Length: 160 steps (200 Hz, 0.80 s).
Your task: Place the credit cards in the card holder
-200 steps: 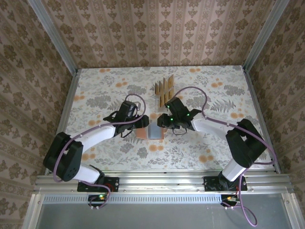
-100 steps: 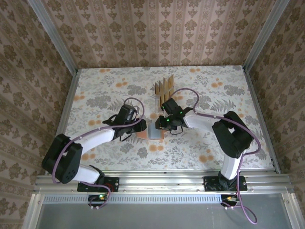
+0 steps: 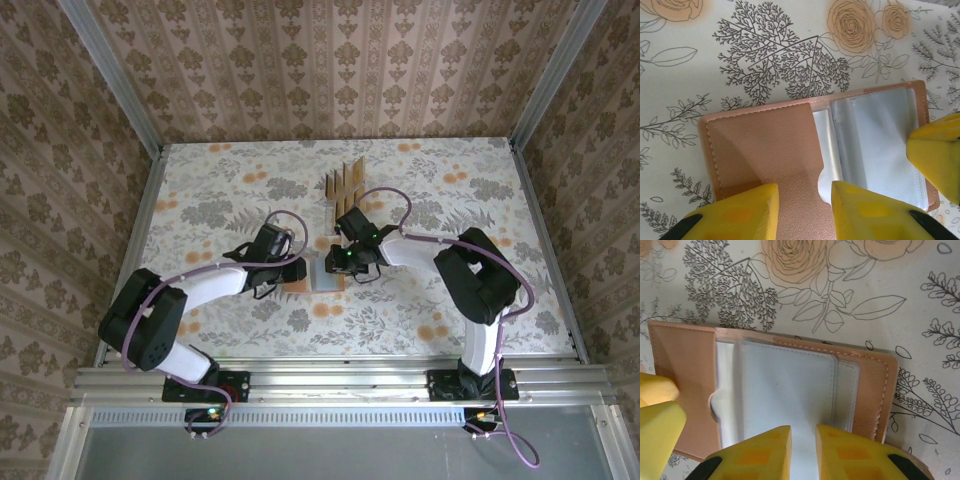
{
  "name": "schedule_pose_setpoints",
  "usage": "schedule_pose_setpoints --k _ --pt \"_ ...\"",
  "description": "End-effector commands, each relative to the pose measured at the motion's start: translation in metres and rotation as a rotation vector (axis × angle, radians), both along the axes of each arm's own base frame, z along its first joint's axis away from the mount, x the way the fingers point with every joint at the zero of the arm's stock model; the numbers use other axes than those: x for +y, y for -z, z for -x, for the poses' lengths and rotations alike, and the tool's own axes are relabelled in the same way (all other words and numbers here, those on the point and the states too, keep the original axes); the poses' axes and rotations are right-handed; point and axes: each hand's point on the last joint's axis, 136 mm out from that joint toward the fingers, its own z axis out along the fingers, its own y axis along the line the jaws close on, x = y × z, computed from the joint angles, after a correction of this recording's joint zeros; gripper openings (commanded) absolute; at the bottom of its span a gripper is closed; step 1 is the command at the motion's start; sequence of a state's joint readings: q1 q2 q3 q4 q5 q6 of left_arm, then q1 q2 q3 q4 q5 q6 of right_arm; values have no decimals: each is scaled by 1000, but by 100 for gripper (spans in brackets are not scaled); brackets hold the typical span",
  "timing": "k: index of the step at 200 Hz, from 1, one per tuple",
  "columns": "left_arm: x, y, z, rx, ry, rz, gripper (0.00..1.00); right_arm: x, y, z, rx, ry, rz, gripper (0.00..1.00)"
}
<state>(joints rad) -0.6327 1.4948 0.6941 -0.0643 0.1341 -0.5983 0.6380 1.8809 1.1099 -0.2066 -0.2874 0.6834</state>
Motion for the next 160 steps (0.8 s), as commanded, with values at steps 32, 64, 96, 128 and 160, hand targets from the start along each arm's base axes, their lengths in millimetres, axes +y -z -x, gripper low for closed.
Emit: schedule_pose_setpoints --k 32,64,96,128,160 --pt "0 11 2 -54 53 -28 36 8 0 -5 6 -2 -40 22" --pt "-2 11 1 -79 68 -15 38 16 0 -5 17 5 -76 22" --pt "-1 8 -1 -110 58 -4 40 22 2 -4 29 8 -99 21" --pt "-2 4 -3 -135 56 8 42 22 6 -3 38 16 -103 21" --pt "-4 -3 -4 -171 61 39 45 21 6 -2 41 19 -106 21"
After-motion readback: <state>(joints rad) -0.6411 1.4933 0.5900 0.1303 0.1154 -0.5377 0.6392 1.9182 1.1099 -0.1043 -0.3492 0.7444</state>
